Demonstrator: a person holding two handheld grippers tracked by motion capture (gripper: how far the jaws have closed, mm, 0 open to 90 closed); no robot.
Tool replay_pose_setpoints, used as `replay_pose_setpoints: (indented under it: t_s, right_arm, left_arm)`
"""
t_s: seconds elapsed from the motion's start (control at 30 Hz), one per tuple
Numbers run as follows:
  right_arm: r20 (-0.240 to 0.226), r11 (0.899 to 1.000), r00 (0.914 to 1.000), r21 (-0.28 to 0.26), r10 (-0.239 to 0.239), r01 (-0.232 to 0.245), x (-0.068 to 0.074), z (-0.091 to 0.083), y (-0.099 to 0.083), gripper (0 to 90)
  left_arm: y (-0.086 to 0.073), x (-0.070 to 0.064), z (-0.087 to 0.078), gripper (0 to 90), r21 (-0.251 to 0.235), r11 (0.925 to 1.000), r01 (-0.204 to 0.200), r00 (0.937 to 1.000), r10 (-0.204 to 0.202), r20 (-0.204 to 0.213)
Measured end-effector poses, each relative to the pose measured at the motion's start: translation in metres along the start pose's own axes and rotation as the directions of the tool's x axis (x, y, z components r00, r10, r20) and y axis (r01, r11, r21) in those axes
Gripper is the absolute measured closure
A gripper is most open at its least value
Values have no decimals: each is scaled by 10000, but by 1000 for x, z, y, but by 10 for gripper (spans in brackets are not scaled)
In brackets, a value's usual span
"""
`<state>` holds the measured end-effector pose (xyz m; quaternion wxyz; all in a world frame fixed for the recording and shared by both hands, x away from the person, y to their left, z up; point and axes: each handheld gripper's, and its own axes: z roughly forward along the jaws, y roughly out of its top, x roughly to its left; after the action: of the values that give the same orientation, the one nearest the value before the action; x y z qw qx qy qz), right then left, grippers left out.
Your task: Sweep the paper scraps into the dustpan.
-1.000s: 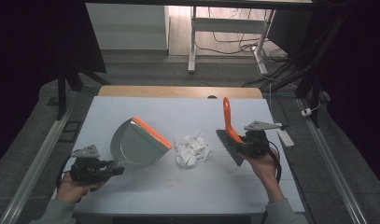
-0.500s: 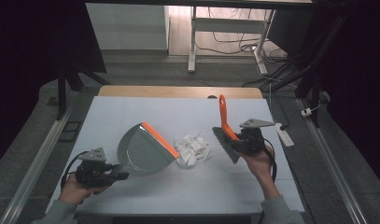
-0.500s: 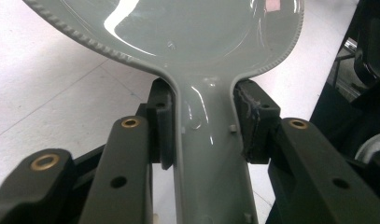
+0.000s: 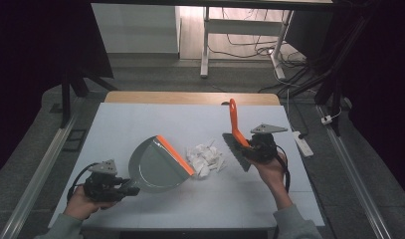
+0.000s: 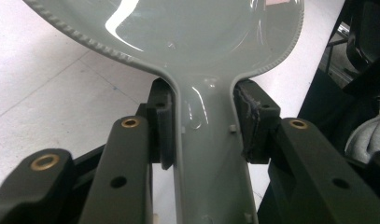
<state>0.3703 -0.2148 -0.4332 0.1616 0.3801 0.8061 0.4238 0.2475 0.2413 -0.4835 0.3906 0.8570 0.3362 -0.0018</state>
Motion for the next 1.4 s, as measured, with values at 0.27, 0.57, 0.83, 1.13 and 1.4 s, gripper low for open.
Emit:
replay_pose_setpoints:
  t_s: [0.27, 0.57, 0.83, 1.13, 1.4]
  right_arm:
    - [-5, 10000, 10000, 13, -14, 14, 1, 9, 4, 702]
    - [119, 10000, 9999, 51, 37, -37, -1, 19, 7, 702]
    - [156, 9998, 9998, 134, 122, -124, -4, 25, 7, 701]
    - [232, 9996, 9997, 247, 104, -110, -5, 33, 9, 702]
    - [268, 9995, 9996, 305, 59, -67, -4, 38, 11, 702]
  left_arm:
    - [-1, -1, 3, 617, 315, 9994, -115, 9997, 109, 215]
    - [-1, -2, 10, 617, 724, 9970, -277, 9987, 245, 450]
    - [-1, -2, 19, 616, 1030, 9944, -226, 9980, 163, 614]
    - [0, -2, 29, 616, 1321, 9909, -242, 9968, 138, 787]
    - [0, 0, 33, 616, 1456, 9892, -160, 9961, 31, 885]
